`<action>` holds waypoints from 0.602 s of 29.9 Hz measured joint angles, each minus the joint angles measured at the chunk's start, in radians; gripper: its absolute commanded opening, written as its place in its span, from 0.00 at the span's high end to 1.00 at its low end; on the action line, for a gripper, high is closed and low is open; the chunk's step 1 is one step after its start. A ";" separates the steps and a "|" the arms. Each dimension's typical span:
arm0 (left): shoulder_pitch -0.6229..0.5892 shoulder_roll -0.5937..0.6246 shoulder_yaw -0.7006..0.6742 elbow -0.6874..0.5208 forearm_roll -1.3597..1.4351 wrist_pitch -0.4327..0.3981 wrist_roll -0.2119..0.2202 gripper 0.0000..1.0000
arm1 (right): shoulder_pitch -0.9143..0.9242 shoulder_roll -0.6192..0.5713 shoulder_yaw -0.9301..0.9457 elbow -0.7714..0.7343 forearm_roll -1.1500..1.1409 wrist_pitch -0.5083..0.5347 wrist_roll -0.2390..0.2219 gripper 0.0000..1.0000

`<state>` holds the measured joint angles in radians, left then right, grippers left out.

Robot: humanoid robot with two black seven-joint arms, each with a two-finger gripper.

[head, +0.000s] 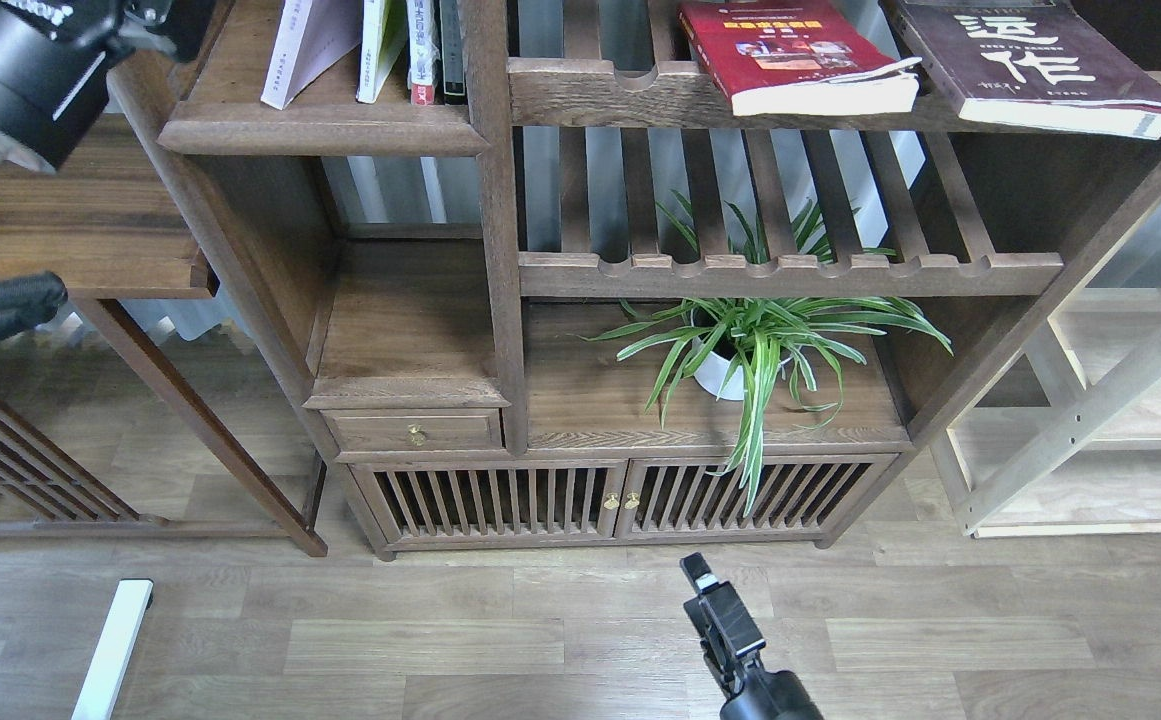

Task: Organize books on shelf
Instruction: 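Release the white book and withdraw the left gripper from the shelf, then raise the right gripper toward the dark red book on the upper shelf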

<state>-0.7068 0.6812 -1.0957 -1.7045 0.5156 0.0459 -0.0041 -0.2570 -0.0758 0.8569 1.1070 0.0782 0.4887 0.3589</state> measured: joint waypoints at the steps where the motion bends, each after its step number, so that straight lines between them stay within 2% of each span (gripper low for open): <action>1: 0.006 0.000 -0.004 -0.006 0.000 -0.006 0.000 0.51 | 0.002 -0.001 0.002 0.000 0.000 0.000 0.000 0.01; 10: 0.083 0.000 -0.078 -0.062 -0.002 -0.049 -0.002 0.50 | 0.055 -0.001 0.002 0.001 0.005 0.000 0.000 0.01; 18: 0.257 -0.011 -0.223 -0.069 -0.002 -0.186 -0.012 0.50 | 0.136 0.002 0.005 -0.001 0.008 0.000 0.000 0.01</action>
<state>-0.4502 0.6704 -1.3190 -1.7730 0.5139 -0.1401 -0.0162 -0.1211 -0.0736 0.8617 1.1060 0.0858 0.4887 0.3589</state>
